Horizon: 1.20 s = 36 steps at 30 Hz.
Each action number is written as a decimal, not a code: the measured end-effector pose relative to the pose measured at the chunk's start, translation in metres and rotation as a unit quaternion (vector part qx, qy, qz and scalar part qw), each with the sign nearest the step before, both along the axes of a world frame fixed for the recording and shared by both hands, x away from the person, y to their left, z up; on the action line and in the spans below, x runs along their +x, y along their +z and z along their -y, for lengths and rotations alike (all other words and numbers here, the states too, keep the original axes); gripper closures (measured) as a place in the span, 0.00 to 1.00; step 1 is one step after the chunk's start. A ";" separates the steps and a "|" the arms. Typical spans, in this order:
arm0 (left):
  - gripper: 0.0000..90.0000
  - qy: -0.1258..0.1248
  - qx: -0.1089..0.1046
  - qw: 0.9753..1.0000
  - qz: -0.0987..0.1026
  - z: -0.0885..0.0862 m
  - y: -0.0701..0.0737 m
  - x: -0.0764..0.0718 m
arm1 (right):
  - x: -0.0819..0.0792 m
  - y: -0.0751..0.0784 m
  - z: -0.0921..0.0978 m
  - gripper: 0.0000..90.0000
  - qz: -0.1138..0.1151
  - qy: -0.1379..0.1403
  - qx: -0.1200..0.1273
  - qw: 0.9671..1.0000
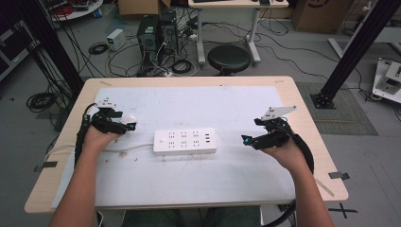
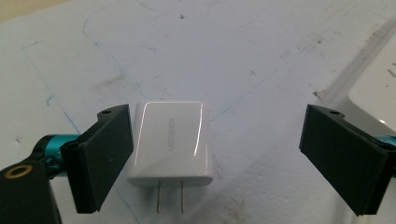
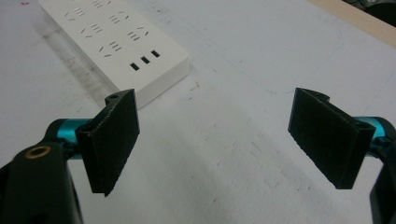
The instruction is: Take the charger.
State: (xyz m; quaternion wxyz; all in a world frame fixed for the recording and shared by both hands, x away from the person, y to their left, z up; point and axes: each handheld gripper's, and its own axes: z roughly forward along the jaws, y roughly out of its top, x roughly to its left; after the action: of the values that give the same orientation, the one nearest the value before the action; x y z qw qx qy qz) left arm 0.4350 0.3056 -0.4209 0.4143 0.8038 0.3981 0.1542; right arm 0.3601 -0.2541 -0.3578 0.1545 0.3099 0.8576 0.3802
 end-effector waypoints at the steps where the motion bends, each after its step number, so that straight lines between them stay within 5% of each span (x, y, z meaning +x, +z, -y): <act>1: 0.11 -0.001 0.000 1.000 0.000 0.000 -0.004 0.003 | 0.000 -0.001 0.000 0.19 0.000 0.000 0.000 1.000; 16: 0.13 0.021 0.018 1.000 -0.003 -0.003 -0.023 0.016 | -0.002 -0.006 -0.002 0.19 -0.003 0.001 -0.007 1.000; 36: 0.35 0.025 0.041 0.999 -0.007 -0.002 -0.025 0.015 | -0.004 -0.004 -0.004 0.19 -0.005 0.001 -0.002 1.000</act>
State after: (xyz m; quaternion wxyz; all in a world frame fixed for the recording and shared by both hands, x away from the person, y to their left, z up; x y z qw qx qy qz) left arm 0.4500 0.3080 -0.4459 0.3741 0.8111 0.4140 0.1753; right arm 0.3561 -0.2506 -0.3623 0.1504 0.3108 0.8595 0.3770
